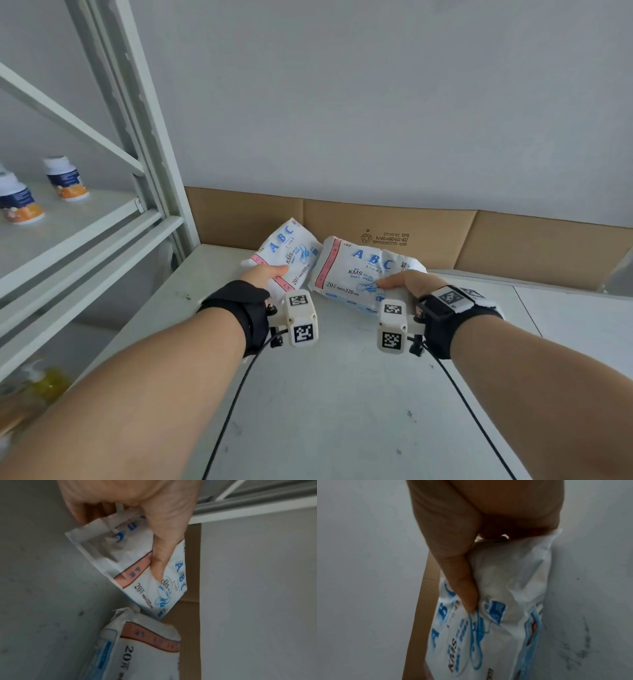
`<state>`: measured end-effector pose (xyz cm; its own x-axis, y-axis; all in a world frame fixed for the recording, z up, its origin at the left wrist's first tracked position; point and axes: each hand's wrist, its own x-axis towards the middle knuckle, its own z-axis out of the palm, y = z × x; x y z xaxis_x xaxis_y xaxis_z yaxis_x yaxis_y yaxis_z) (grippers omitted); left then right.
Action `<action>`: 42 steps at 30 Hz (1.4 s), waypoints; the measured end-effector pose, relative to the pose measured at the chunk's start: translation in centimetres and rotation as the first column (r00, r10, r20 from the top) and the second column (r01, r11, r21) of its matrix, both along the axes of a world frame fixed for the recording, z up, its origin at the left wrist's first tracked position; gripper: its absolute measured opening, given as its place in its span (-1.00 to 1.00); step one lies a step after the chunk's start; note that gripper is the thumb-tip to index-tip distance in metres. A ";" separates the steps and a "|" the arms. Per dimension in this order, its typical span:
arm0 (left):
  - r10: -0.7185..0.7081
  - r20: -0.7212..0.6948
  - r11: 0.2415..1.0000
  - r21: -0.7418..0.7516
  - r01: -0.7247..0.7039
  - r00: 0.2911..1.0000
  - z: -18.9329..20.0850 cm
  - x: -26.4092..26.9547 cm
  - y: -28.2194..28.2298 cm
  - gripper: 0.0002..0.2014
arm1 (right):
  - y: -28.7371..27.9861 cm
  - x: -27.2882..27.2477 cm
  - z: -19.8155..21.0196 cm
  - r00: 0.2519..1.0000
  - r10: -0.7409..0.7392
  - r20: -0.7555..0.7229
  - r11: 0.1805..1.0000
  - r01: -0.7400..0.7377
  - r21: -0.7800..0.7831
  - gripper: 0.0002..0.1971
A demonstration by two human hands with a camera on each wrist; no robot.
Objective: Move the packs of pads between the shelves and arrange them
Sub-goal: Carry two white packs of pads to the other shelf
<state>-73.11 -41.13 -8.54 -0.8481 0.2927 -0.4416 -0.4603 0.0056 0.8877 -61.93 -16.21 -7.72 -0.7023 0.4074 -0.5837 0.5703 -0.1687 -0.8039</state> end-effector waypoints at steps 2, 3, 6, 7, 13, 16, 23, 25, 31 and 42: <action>-0.038 -0.018 0.997 -0.075 0.036 0.999 0.3 0.2 -0.6 -0.91 | -0.7 0.6 -0.1 1.000 -0.014 -0.006 1.000 0.014 -0.001 -0.55; -0.049 -0.032 0.992 -0.114 0.045 0.998 0.3 0.1 -0.9 -0.82 | -1.0 0.8 -0.2 1.000 -0.011 -0.008 1.000 0.011 0.014 -0.51; -0.062 -0.044 0.982 -0.179 0.053 0.997 0.2 0.3 -2.1 -0.64 | -1.7 2.0 -0.5 0.999 -0.031 -0.027 0.998 0.032 0.062 -0.38; -0.051 -0.042 0.982 -0.185 0.043 0.998 0.3 0.4 -2.5 -0.57 | -1.8 2.6 -0.5 0.997 -0.056 -0.045 0.996 0.059 0.062 -0.36; 0.125 -0.083 0.986 -0.104 -0.134 0.989 1.1 2.5 -3.1 -0.44 | -2.6 7.8 0.9 0.927 -0.259 -0.270 0.964 0.230 -0.135 -0.35; 0.037 -0.095 0.999 -0.024 -0.040 0.995 1.7 4.7 -1.8 -0.47 | -3.9 11.4 2.4 0.867 -0.316 -0.385 0.941 0.233 -0.247 -0.55; -0.197 -0.092 0.971 0.120 0.207 0.976 2.8 10.7 2.3 -0.48 | -5.9 20.4 4.0 0.731 -0.499 -0.466 0.863 0.369 -0.345 -0.57; -0.248 -0.082 0.957 0.137 0.257 0.965 3.0 13.0 3.2 -0.53 | -6.0 23.4 4.4 0.678 -0.530 -0.510 0.846 0.384 -0.370 -0.56; -0.352 -0.122 0.918 0.149 0.368 0.928 4.1 21.1 5.5 -0.64 | -5.9 31.8 5.1 0.598 -0.561 -0.572 0.828 0.407 -0.386 -0.51; -0.476 -0.080 0.860 0.166 0.483 0.876 3.9 45.0 8.1 -0.49 | -7.4 57.2 4.8 0.544 -0.608 -0.577 0.789 0.497 -0.363 -0.65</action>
